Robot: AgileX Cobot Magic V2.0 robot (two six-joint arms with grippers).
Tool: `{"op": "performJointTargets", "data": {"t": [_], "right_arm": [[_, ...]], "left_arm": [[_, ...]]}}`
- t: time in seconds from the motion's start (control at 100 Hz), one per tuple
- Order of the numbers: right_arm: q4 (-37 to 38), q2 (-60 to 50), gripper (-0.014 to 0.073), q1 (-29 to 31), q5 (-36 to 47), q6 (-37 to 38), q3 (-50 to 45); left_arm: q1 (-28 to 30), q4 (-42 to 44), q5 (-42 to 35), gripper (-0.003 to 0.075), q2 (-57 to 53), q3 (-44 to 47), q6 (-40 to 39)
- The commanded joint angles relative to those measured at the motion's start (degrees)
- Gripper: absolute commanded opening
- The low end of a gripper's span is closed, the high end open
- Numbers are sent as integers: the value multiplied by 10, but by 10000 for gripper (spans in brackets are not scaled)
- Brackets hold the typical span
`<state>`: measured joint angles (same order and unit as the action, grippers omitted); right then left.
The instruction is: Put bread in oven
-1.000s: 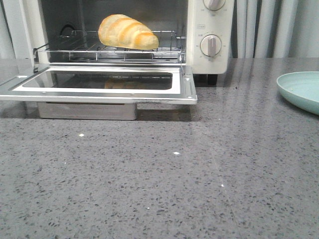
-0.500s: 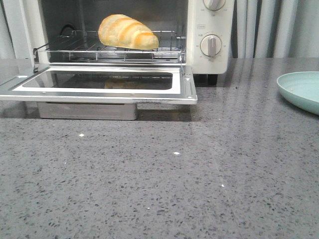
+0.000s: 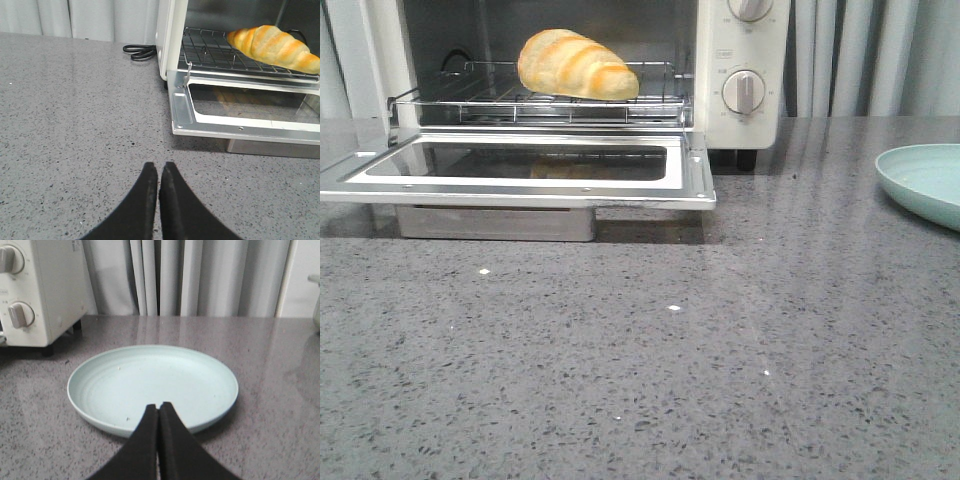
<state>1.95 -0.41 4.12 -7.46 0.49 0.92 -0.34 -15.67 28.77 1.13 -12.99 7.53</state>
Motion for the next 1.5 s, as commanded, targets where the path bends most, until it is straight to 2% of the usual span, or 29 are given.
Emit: {"op": "performJointTargets", "data": {"t": [0.0, 0.32, 0.47, 0.51, 0.6, 0.93, 1.491], "right_arm": [[-6, -12, -75, 5, 34, -5, 11], [-7, -12, -75, -17, 9, -29, 8], [-31, -12, -75, -33, 40, -28, -32], [-34, -12, -75, -33, 2, -28, -29], [-34, -12, -75, -33, -25, -28, -30], [-34, -12, -75, -18, -93, -27, -30], [-28, -12, -75, -10, -109, -28, -30]], "left_arm": [[3, -11, -43, -21, 11, -14, -1], [3, -11, -43, -21, 11, -14, -1], [3, -11, -43, -21, 11, -14, -1], [3, -11, -43, -21, 11, -14, -1], [3, -11, -43, -21, 11, -14, -1], [3, -11, -43, -21, 11, -14, -1], [3, -11, -43, -21, 11, -14, -1]]}}
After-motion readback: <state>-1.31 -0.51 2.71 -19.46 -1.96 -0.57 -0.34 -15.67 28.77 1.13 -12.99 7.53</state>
